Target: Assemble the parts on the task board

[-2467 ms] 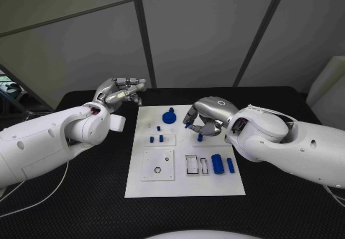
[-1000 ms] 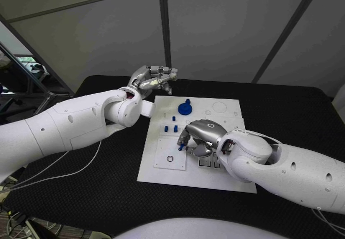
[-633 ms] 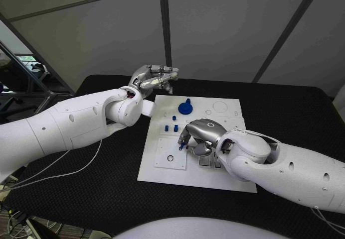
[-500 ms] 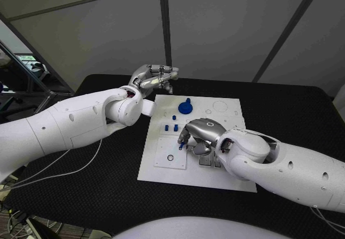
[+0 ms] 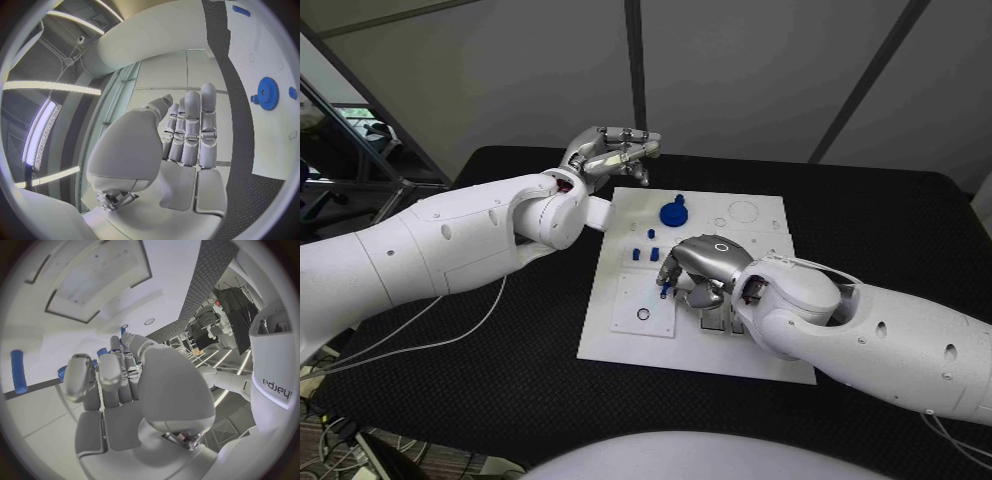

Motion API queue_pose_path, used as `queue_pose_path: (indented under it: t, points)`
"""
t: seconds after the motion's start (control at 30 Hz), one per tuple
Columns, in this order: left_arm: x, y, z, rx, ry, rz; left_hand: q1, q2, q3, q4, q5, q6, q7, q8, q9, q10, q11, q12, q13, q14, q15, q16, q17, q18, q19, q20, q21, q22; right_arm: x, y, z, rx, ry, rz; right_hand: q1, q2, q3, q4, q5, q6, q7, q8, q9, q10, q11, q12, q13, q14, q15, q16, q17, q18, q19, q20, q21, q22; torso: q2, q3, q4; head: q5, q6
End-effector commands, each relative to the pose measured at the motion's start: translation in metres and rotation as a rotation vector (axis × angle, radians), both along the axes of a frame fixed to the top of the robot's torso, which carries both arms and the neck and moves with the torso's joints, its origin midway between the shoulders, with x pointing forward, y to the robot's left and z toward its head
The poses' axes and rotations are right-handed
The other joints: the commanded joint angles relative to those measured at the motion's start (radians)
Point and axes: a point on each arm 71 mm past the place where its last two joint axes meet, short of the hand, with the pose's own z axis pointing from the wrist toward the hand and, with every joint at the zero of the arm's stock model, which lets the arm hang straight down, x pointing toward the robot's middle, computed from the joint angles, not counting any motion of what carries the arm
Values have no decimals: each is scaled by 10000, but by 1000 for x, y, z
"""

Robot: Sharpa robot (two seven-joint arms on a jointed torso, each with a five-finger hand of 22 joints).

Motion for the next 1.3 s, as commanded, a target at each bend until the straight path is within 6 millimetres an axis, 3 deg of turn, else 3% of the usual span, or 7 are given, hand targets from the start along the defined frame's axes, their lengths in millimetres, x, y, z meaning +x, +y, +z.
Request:
queue_pose_path:
  t: [0.03, 0.6, 1.3]
  points:
    - [0, -1, 1, 16, -50, -150, 59, 68, -34, -9, 9, -86, 3, -34, -8, -48, 10, 36, -12, -63, 32, -44, -9, -182, -26, 20, -54, -17, -3, 1, -5, -303, 172, 133, -79, 25, -15, -41, 17, 28, 41, 69, 10, -30, 63, -42, 15, 289, -24, 53, 16, -67, 56, 6, 64, 8, 5, 2, 5, 7, -10]
    - [1, -1, 1, 28, -1, -183, 56, 68, -42, -6, 9, -94, 6, -35, -9, -58, 13, 39, -13, -72, 35, -44, -15, -182, -28, 23, -62, -22, -6, 2, 1, 158, -264, 74, -66, 43, -10, -61, 49, 37, 34, 71, 15, -19, 56, -44, 22, 286, -27, 72, 23, -71, 67, 9, 84, 31, -2, 3, 3, -2, -26]
    - [0, -3, 0, 56, 57, -293, 51, 68, -54, -1, 8, -108, 10, -38, -9, -76, 18, 44, -16, -84, 40, -44, -23, -182, -32, 27, -75, -30, -6, 5, -4, -474, -26, 202, -122, 9, -65, -60, 23, 49, 33, 72, 24, -11, 59, -53, 32, 277, -23, 91, 16, -70, 63, 15, 92, 41, 2, -3, 12, 13, -66]
